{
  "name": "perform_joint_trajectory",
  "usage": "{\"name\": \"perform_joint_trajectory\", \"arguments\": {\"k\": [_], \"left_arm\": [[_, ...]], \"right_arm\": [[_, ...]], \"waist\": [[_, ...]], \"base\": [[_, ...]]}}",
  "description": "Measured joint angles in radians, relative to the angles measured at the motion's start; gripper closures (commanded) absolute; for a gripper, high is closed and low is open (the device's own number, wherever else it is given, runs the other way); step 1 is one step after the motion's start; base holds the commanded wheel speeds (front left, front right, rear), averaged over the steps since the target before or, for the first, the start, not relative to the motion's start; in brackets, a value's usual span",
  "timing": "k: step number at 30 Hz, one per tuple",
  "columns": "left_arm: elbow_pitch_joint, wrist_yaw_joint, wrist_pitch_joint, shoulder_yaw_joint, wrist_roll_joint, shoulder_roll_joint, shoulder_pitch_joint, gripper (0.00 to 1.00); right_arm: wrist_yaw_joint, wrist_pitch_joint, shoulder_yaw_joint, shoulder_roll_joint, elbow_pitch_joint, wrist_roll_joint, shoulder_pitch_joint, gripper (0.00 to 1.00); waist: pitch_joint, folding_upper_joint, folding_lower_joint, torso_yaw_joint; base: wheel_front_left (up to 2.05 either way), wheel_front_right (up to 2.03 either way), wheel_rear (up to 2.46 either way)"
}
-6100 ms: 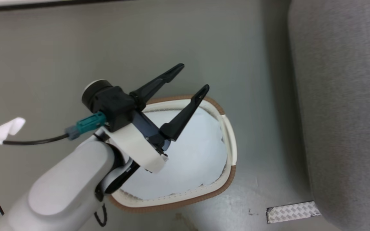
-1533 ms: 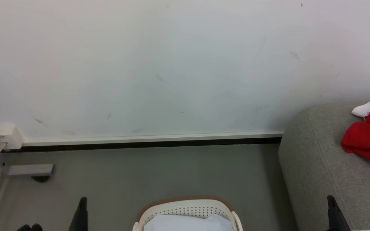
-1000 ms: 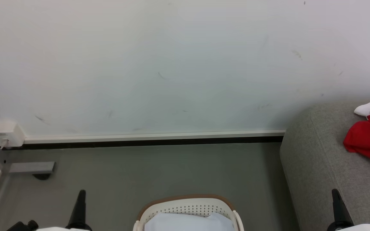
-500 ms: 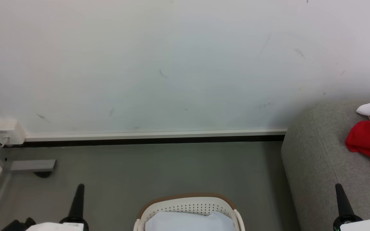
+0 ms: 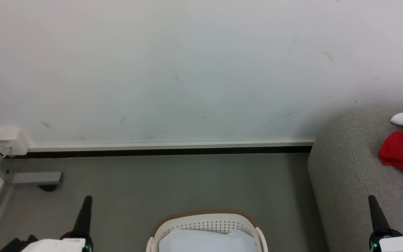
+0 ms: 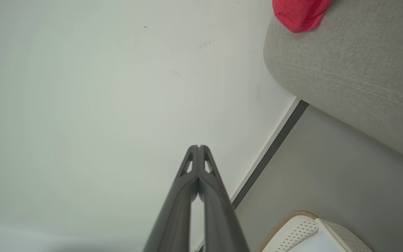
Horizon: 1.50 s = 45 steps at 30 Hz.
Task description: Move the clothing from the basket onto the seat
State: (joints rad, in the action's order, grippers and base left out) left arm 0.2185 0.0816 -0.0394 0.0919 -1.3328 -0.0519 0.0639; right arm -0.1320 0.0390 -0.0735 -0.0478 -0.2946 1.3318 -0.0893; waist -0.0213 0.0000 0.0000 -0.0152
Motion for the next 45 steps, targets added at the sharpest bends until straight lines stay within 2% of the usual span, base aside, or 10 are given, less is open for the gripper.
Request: {"name": "perform_joint_trajectory", "arguments": {"k": [35, 45], "left_arm": [[-0.028, -0.008, -0.068, 0.021, -0.253, 0.002, 0.035, 1.00], [-0.031, -0.009, -0.074, 0.023, -0.271, 0.003, 0.040, 1.00]], "right_arm": [[0.000, 0.062, -0.028, -0.008, 0.033, 0.262, -0.031, 1.00], [0.000, 0.066, -0.030, -0.010, 0.035, 0.290, -0.033, 1.00]], "waist": [[0.018, 0.0000, 0.0000, 0.014], [0.019, 0.0000, 0.0000, 0.015]], "base": [[0.00, 0.00, 0.00], [0.00, 0.00, 0.00]]}}
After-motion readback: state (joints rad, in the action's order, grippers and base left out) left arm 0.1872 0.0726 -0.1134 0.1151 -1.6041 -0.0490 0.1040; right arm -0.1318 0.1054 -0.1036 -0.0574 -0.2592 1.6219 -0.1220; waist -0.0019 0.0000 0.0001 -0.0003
